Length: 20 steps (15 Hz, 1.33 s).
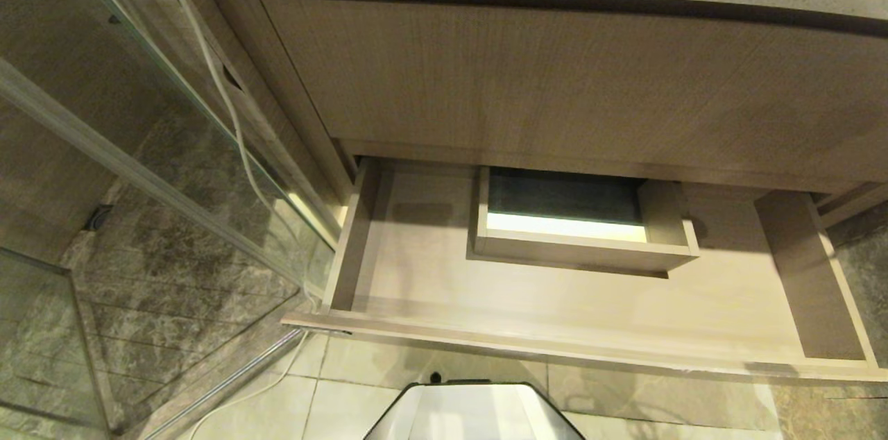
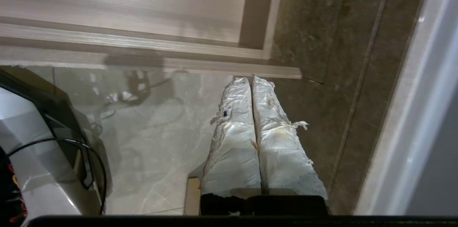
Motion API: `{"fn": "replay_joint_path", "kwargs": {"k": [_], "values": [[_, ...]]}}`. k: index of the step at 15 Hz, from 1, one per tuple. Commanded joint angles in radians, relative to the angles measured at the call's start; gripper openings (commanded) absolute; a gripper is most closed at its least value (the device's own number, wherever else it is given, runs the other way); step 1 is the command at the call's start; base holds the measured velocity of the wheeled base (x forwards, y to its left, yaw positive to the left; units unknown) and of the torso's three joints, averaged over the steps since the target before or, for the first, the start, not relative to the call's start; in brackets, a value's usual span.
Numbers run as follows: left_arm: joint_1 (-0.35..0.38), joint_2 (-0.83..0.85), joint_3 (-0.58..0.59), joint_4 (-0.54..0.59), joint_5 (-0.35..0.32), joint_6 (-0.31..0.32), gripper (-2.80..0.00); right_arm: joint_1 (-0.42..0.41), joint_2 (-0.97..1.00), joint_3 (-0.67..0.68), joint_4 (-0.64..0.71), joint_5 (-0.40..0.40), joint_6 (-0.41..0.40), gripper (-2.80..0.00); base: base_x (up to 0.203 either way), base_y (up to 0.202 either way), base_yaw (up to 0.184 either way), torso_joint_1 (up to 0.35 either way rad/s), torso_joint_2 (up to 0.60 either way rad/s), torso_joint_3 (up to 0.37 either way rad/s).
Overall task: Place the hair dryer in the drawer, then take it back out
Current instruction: Close the drawer
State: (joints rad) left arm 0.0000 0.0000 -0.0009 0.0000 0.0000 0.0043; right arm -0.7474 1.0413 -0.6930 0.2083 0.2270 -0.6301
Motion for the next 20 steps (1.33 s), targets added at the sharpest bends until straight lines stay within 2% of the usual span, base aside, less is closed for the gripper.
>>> {"fn": "replay_joint_path", "kwargs": {"k": [1,9,12,14,20], "values": [[0.0,0.0,0.001,0.002,0.0,0.0,-2.8,0.006,0.033,0.009,0.004,0.002,-0.006,-2.8,0.0,0.0,0.0,-0.071,0.44,0.354],[0.0,0.0,0.002,0.002,0.0,0.0,-2.8,0.065,0.196,0.014,0.014,0.001,-0.01,-2.8,0.0,0.0,0.0,0.036,0.28,0.333],[0.0,0.0,0.001,0.002,0.0,0.0,-2.8,0.066,0.285,0.017,0.04,-0.023,-0.003,-2.8,0.0,0.0,0.0,0.076,0.05,0.145],[0.0,0.0,0.002,0.002,0.0,0.0,-2.8,0.066,0.335,0.004,0.058,-0.097,-0.006,-2.8,0.0,0.0,0.0,0.042,0.04,0.061],[0.0,0.0,0.001,0.002,0.0,0.0,-2.8,0.066,0.328,0.007,0.099,-0.108,-0.02,-2.8,0.0,0.0,0.0,0.007,0.0,0.011]]}}
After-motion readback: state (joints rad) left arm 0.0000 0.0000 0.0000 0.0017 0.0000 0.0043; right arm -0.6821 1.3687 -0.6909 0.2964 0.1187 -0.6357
